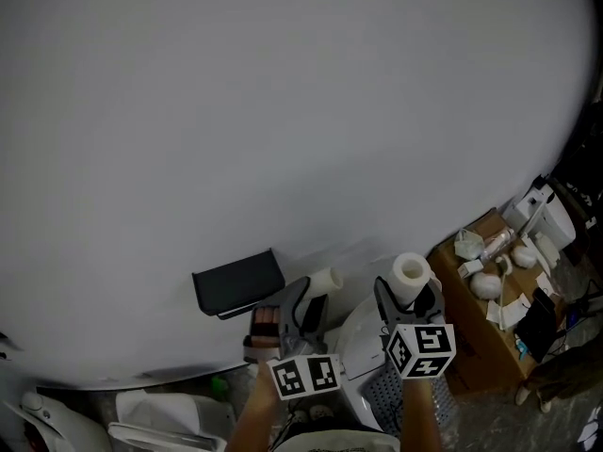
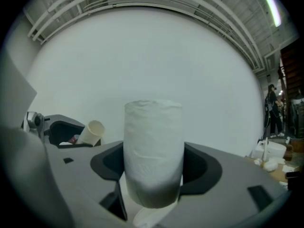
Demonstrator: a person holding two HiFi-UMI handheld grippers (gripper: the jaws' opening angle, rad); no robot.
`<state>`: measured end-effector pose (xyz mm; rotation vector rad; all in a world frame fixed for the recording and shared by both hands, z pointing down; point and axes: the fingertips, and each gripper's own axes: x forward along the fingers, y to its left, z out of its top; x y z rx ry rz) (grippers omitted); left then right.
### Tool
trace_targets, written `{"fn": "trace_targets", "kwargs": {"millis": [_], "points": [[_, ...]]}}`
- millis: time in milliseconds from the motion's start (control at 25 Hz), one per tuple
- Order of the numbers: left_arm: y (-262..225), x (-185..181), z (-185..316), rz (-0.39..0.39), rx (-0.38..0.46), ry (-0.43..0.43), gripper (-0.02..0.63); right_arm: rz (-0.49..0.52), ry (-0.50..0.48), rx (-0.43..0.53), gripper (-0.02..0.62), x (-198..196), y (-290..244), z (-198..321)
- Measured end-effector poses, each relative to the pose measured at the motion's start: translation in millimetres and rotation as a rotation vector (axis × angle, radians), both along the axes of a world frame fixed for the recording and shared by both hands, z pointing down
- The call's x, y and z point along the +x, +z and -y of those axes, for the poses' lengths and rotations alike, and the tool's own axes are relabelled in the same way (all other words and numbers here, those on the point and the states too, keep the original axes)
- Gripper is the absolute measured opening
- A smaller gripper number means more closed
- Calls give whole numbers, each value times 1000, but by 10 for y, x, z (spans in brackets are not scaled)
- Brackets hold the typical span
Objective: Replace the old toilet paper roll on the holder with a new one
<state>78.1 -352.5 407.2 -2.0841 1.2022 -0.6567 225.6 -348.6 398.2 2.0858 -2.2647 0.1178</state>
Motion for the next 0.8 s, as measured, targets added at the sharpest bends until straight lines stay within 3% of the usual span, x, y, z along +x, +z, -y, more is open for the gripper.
{"fn": "trace_targets", "kwargs": {"millis": [200, 400, 640, 800], "points": [[-364, -352, -137, -284, -23, 11, 181, 1, -41, 7, 310, -216, -24, 7], [-747, -910, -291, -666, -45, -5, 183, 2, -77, 10, 310, -407, -33, -5], [-824, -1805, -420, -875, -16, -126, 183, 8, -119, 2, 310, -627, 17, -8], [-734, -2276, -503, -959, -16, -224, 183, 13, -149, 4, 310, -772, 29, 4]]}}
